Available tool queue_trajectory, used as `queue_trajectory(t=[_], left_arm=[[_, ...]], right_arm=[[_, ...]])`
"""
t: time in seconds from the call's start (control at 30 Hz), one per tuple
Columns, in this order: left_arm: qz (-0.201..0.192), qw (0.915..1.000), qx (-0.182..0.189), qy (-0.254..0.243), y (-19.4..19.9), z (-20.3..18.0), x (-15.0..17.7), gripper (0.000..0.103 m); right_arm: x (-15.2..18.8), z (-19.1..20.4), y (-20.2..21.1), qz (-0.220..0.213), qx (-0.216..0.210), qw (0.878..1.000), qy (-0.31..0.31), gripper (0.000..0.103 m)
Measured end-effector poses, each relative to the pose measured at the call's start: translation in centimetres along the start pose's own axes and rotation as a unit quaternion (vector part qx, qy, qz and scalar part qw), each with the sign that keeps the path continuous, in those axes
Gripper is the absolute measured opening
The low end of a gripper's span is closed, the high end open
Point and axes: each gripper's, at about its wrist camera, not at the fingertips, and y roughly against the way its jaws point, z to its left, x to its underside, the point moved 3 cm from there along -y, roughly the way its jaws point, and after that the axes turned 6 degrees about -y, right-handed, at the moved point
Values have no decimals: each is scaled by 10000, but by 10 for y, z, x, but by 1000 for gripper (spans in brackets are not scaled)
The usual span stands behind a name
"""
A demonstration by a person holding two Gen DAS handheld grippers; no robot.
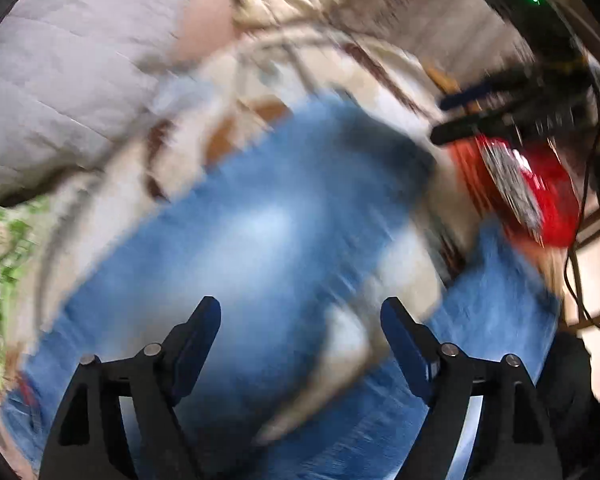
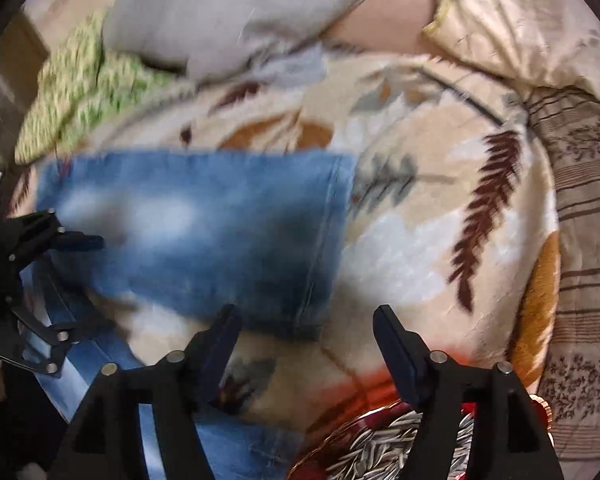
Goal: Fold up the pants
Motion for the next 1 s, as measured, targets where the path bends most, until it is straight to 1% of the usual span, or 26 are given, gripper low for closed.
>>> queue_trajectory(t=[0.1, 0.17, 0.23, 0.33, 0.4, 0.47, 0.5, 0.53, 0.57, 0.6, 0.63, 0.67, 0.7, 0.73, 0.77, 0.8, 0.83, 0.87, 0.9, 0.97, 1.0], left_arm=[[-219, 9990, -244, 296, 3, 39, -15, 83], [-221, 9975, -524, 421, -3, 61, -19, 83], [-78, 9958, -814, 408, -19, 80, -23, 83], [241, 9933, -1106, 210, -49, 103, -24, 83], [450, 9921, -1165, 141, -62, 110, -20, 83], [648, 9919, -1091, 74, -78, 116, -15, 83], [666, 9931, -965, 51, -82, 117, -13, 77], [594, 9953, -763, 62, -83, 117, -13, 49], [532, 9974, -478, 117, -81, 117, -16, 32], [475, 9970, -594, 143, -77, 120, -20, 16], [406, 9974, -571, 147, -73, 120, -25, 2], [279, 9982, -519, 145, -68, 120, -30, 1], [25, 9985, -532, 159, -61, 121, -37, 1], [-123, 9983, -530, 205, -57, 122, -42, 1], [-168, 9981, -531, 273, -56, 122, -47, 1], [-81, 9978, -584, 293, -60, 123, -50, 1], [88, 9974, -658, 267, -67, 121, -51, 1], [248, 9971, -671, 267, -72, 119, -50, 1], [320, 9972, -581, 353, -73, 118, -47, 5], [359, 9964, -471, 601, -64, 121, -40, 35], [365, 9953, -553, 704, -54, 122, -34, 70]], right_arm=[[-23, -17, 5, -286, 23, 9990, -349, 75], [-38, -21, -1, -357, -46, 9980, -522, 75], [-52, -21, -11, -421, -55, 9977, -530, 75], [-67, -15, -37, -372, 104, 9981, -488, 75], [-76, -14, -63, -197, 174, 9984, -500, 75], [-78, -14, -90, 78, 254, 9983, -518, 74], [-77, -12, -97, 159, 194, 9985, -493, 67], [-76, -8, -100, 127, 193, 9990, -376, 41], [-78, -3, -98, -33, 286, 9995, -161, 30], [-79, -1, -95, -96, 354, 9993, -79, 26], [-82, -2, -91, -155, 359, 9992, -92, 19], [-85, -5, -87, -226, 354, 9990, -123, 17], [-88, -8, -81, -341, 355, 9986, -168, 15], [-92, -14, -73, -538, 410, 9974, -248, 13], [-95, -18, -66, -692, 561, 9956, -290, 13], [-98, -23, -63, -791, 709, 9938, -342, 13], [-101, -28, -64, -790, 685, 9934, -467, 14], [-101, -32, -65, -706, 572, 9939, -617, 14], [-99, -34, -66, -609, 494, 9942, -738, 14], [-91, -34, -64, -459, 466, 9944, -827, 15], [-87, -33, -60, -439, 457, 9949, -787, 16]])
